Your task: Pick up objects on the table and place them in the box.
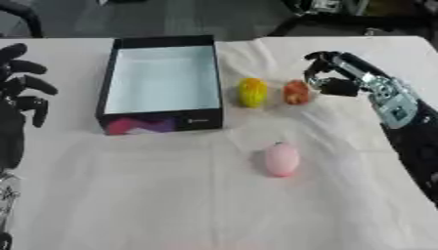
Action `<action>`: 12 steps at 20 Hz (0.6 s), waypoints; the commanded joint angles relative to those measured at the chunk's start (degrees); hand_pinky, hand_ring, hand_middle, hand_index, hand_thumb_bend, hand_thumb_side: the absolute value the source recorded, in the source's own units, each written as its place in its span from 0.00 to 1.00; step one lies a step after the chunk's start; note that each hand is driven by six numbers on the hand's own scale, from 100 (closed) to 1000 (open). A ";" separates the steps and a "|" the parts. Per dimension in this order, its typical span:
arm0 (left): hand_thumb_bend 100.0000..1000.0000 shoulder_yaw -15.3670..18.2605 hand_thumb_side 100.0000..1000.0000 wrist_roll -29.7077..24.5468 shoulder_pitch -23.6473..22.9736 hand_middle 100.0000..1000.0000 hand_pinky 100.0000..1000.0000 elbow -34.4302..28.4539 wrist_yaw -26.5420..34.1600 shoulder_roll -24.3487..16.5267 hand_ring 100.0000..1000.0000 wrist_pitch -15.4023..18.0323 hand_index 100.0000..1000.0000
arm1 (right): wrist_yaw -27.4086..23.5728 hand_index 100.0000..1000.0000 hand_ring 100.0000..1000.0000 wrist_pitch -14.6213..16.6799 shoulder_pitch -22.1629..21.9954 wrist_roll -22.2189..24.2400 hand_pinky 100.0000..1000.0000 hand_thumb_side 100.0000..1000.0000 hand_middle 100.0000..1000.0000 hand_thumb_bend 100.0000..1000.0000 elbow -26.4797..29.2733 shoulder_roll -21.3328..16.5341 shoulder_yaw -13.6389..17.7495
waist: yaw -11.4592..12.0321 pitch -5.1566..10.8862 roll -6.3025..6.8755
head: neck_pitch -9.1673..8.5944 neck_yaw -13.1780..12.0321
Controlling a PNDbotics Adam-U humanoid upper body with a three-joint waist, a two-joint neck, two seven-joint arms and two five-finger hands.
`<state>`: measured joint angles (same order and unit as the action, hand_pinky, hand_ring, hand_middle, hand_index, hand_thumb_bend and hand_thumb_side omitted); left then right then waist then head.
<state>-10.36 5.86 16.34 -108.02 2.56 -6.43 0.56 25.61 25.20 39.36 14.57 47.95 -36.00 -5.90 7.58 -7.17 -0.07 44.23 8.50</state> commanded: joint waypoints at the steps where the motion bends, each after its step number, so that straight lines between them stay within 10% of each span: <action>1: 0.00 -0.16 0.80 -0.19 1.08 0.50 0.00 -1.25 0.13 0.00 0.40 0.03 0.77 | 2.58 0.90 0.76 -0.12 1.47 -0.24 0.80 0.65 0.67 0.00 0.35 -1.05 -0.05 | 0.19 0.34 0.73 | -0.11 0.29; 12: 0.00 -0.23 0.80 -0.27 1.29 0.50 0.00 -1.41 0.12 0.22 0.40 0.10 0.77 | 14.37 0.88 0.78 -1.60 1.47 -0.07 0.82 0.62 0.72 0.00 0.04 -0.65 -0.57 | 0.62 0.21 0.67 | -0.11 0.25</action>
<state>-10.47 5.75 16.69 -108.15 2.56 -5.98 0.60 38.30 23.92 39.83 14.50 47.73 -35.51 -6.64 8.16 -7.17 -0.07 44.23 8.70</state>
